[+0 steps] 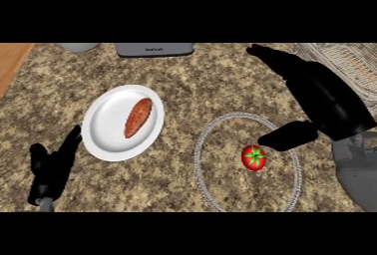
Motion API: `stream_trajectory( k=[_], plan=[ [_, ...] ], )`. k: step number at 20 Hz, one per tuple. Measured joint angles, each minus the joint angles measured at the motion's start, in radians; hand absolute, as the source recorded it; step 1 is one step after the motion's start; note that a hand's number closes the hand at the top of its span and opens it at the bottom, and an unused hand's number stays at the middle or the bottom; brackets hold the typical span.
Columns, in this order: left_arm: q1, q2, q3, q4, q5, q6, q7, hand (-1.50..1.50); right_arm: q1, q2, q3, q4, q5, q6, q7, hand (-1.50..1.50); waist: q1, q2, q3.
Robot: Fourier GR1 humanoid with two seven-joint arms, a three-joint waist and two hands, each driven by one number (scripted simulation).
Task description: Pick the tomato from the placemat and place it in the basket
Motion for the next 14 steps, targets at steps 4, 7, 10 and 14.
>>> stream_trajectory(
  k=[4,7,10,14],
  plan=[
    [0.010,-0.004,-0.001,-0.018,-0.001,0.001,0.010,0.00,-0.052,-0.087,-0.030,-0.059,-0.121,0.200,0.130,-1.50,0.001,0.002,0.000],
    [0.013,-0.004,-0.001,-0.032,-0.003,0.005,0.026,0.00,-0.080,-0.143,-0.054,-0.076,-0.236,0.336,0.220,-1.50,0.004,0.004,-0.001],
    [0.025,0.002,-0.001,-0.047,0.003,-0.011,0.032,0.00,-0.092,-0.200,-0.087,-0.090,-0.354,0.423,0.278,-1.50,0.007,0.006,0.000],
    [0.041,-0.002,-0.002,-0.072,-0.002,-0.009,0.039,0.00,-0.096,-0.284,-0.124,-0.110,-0.491,0.481,0.302,-1.50,0.011,0.008,0.000]
  ],
)
